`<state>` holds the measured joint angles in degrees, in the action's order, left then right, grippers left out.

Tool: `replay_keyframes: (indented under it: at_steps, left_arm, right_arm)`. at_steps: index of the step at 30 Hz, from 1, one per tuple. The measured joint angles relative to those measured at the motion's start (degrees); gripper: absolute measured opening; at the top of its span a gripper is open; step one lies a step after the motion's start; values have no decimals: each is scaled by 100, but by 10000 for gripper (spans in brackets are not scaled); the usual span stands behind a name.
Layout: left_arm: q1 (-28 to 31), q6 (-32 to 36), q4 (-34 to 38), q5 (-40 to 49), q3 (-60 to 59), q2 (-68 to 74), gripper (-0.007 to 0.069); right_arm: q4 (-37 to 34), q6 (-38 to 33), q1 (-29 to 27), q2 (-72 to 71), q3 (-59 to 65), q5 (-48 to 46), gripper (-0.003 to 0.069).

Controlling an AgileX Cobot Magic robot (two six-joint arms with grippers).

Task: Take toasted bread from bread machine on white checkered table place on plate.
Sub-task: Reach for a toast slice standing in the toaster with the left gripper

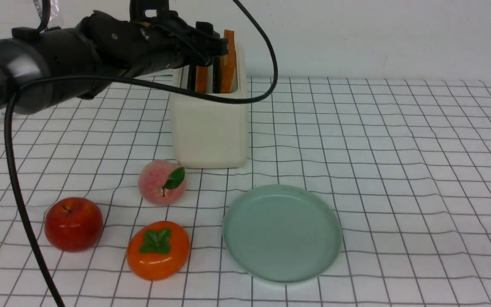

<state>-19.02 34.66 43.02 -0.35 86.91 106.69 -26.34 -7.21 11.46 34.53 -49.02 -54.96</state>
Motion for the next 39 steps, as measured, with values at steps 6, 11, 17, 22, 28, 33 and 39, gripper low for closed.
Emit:
replay_keyframes:
  at_steps: [6, 11, 17, 22, 28, 33, 39]
  left_arm:
    - [0, 13, 6, -157, 0, 260, 455]
    - [0, 13, -1, -552, 0, 406, 437]
    - [0, 13, -1, -798, 0, 439, 316]
    - [0, 14, -1, -845, 0, 439, 165]
    - [0, 14, -1, -921, 0, 439, 42]
    - [0, 14, 17, -1074, 0, 430, 43]
    - [0, 14, 22, -1193, 0, 210, 43]
  right_arm:
    - [-6, 0, 0, 0, 0, 0, 50]
    - [-6, 0, 0, 0, 0, 0, 53]
    - [-6, 0, 0, 0, 0, 0, 55]
    - [11, 0, 0, 0, 0, 15, 59]
    - [11, 0, 0, 0, 0, 17, 65]
    - [14, 0, 0, 0, 0, -1, 69]
    - [32, 0, 0, 0, 0, -8, 71]
